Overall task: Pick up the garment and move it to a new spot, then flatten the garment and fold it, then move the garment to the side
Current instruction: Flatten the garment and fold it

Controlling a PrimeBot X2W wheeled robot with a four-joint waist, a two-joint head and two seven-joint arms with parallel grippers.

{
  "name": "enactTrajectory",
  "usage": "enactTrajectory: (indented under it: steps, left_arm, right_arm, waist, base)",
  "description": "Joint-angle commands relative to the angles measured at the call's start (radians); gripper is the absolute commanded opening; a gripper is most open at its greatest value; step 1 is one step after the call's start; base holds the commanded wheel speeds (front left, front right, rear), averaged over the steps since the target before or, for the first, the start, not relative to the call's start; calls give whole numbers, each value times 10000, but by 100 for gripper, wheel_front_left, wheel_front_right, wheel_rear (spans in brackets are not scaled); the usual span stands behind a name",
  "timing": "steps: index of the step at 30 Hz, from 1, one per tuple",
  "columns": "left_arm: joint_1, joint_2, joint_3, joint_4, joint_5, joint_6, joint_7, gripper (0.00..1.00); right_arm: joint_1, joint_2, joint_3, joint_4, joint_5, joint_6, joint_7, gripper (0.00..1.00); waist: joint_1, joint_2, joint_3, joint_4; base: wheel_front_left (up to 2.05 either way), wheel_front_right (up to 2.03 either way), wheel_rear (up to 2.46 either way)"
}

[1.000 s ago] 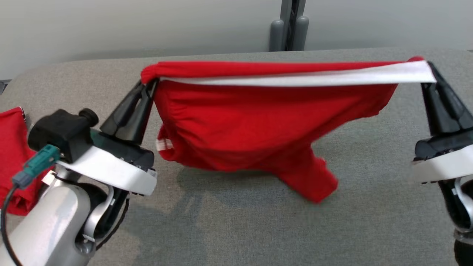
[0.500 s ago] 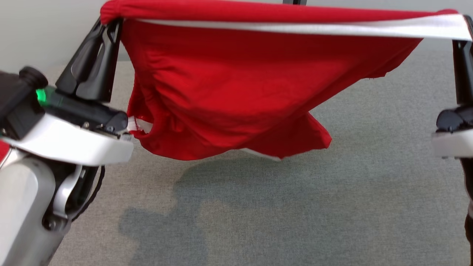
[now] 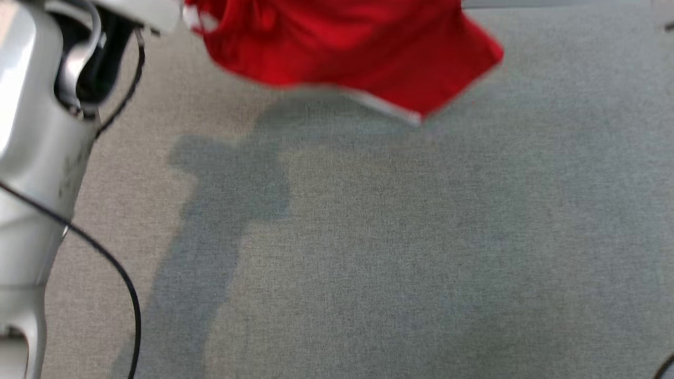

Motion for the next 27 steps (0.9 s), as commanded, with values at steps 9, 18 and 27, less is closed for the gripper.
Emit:
enactTrajectory:
  steps: [9, 18, 27]
  left_arm:
    - [-2390, -923, 108, 4889, -299, -800, -1091, 0]
    - [-1460, -1732, -247, 6856, -798, -1094, -1810, 0]
    - [1685, -2208, -655, 6129, -725, -1116, -1900, 0]
  right_arm:
    - [-3046, 364, 283, 4500, -248, -61, -1948, 0]
    - [-2118, 444, 1127, 6715, 241, -62, -2886, 0]
    - [1369, 780, 1733, 6303, 1936, -46, -3176, 0]
  waist:
    - [0, 0, 674, -134]
    - [0, 0, 900, 11]
    - [0, 0, 641, 48]
  base:
    - [0, 0, 0]
    - [0, 0, 0]
    - [0, 0, 0]
